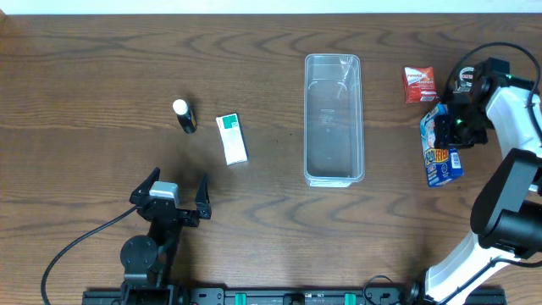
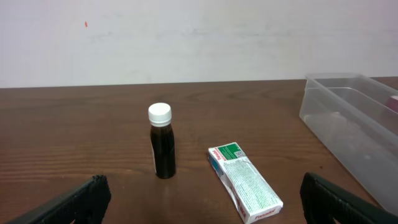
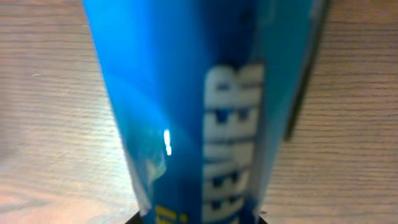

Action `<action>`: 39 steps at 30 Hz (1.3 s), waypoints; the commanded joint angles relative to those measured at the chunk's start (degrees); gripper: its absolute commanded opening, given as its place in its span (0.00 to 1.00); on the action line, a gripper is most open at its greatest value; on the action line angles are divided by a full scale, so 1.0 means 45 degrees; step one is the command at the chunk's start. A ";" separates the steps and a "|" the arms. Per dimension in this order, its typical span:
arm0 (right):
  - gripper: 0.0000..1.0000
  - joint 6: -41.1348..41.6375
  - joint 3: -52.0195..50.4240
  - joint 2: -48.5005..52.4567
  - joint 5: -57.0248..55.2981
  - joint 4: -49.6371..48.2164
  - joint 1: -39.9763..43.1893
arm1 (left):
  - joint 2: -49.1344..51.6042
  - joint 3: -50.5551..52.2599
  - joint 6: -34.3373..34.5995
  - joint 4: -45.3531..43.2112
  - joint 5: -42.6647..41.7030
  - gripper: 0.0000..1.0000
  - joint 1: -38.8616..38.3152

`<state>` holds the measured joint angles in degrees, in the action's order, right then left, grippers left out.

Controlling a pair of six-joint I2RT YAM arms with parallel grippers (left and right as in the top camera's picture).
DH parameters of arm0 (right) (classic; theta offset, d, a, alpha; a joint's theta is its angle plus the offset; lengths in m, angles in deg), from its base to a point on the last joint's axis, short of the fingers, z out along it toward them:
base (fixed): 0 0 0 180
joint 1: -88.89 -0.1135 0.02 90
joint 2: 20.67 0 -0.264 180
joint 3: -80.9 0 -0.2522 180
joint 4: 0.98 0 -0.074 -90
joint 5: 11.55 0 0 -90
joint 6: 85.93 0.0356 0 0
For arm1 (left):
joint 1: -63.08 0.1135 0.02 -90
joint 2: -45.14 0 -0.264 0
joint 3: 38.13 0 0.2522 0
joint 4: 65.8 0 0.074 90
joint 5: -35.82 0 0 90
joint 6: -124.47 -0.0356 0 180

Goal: Pack container
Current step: 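Carry the blue box left and lower it into the clear container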

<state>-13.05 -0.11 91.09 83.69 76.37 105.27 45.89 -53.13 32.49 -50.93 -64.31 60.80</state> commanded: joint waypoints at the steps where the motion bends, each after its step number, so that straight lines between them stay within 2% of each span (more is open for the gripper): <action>1: 0.15 0.0131 0.1511 -0.0170 0.1350 0.0675 0.0068 | -0.0019 0.0223 -0.0180 0.0413 -0.0185 0.98 0.0073; 5: 0.15 0.0131 0.3288 -0.0219 0.2973 0.2346 0.0058 | -0.0019 0.0223 -0.0175 0.0413 -0.0185 0.98 0.0073; 10: 0.15 0.0126 0.5600 -0.0219 0.6280 0.4575 0.0019 | -0.0019 0.0223 -0.0175 0.0413 -0.0185 0.98 0.0073; 14: 0.13 0.0131 0.6314 -0.0219 0.9889 0.4881 -0.0136 | -0.0019 0.0223 -0.0175 0.0413 -0.0185 0.98 0.0073; 17: 0.12 0.0330 0.6169 -0.0209 1.1210 0.4284 -0.0520 | -0.0019 0.0223 -0.0175 0.0413 -0.0185 0.98 0.0073; 25: 0.14 0.4294 0.4901 -0.0194 1.1030 0.0282 -0.2467 | -0.0019 0.0223 -0.0175 0.0413 -0.0185 0.98 0.0073; 30: 0.14 0.6892 0.4163 -0.0189 0.9282 -0.1894 -0.3803 | -0.0019 0.0223 -0.0175 0.0413 -0.0185 0.98 0.0073; 34: 0.14 0.7655 0.4007 -0.0189 0.7752 -0.2327 -0.4488 | -0.0019 0.0223 -0.0175 0.0413 -0.0185 0.98 0.0073; 39: 0.15 0.7655 0.3837 -0.0185 0.6965 -0.2336 -0.5158 | -0.0019 0.0223 -0.0175 0.0413 -0.0185 0.98 0.0073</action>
<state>18.77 17.62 91.00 118.24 66.06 83.57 45.89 -53.13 32.49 -50.93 -64.33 60.80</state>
